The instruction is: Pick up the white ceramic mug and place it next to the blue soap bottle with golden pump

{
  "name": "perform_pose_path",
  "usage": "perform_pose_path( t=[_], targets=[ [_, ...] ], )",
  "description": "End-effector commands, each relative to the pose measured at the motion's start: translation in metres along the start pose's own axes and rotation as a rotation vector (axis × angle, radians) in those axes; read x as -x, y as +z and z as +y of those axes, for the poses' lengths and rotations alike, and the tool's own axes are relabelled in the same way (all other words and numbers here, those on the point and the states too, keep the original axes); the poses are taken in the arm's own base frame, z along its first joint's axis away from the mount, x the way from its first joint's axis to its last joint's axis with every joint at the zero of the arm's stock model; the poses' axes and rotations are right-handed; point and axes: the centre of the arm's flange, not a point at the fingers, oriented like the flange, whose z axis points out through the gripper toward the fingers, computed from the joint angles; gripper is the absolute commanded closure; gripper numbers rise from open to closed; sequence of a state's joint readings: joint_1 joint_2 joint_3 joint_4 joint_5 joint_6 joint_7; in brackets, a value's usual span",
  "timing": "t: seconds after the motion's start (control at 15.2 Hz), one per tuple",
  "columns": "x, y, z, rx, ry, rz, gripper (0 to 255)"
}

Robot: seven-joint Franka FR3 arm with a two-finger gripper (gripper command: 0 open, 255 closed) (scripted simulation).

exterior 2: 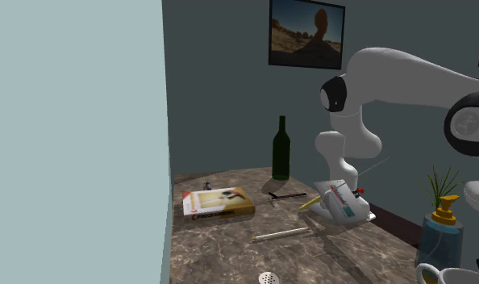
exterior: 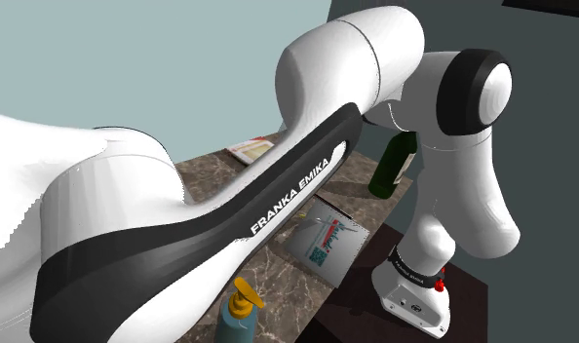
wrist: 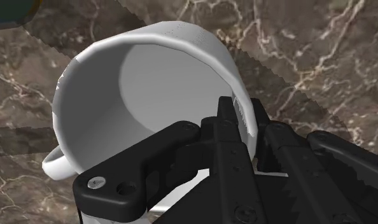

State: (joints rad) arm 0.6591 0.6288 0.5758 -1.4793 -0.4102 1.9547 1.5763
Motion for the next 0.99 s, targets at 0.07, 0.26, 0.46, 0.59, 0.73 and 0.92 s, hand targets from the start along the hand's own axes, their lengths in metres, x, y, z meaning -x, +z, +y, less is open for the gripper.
perform_pose_path(
  t=[0.07,0.26,0.46,0.59,0.73,0.92],
  targets=[
    [0.0,0.0,0.0,0.0,0.0,0.0,255],
    [0.0,0.0,0.0,0.0,0.0,0.0,0],
    [0.0,0.0,0.0,0.0,0.0,0.0,0],
    [0.0,-0.026,0.0,0.0,0.0,0.0,0],
    [0.0,-0.05,0.0,0.0,0.0,0.0,0],
    [0.0,-0.05,0.0,0.0,0.0,0.0,0]
  ],
)
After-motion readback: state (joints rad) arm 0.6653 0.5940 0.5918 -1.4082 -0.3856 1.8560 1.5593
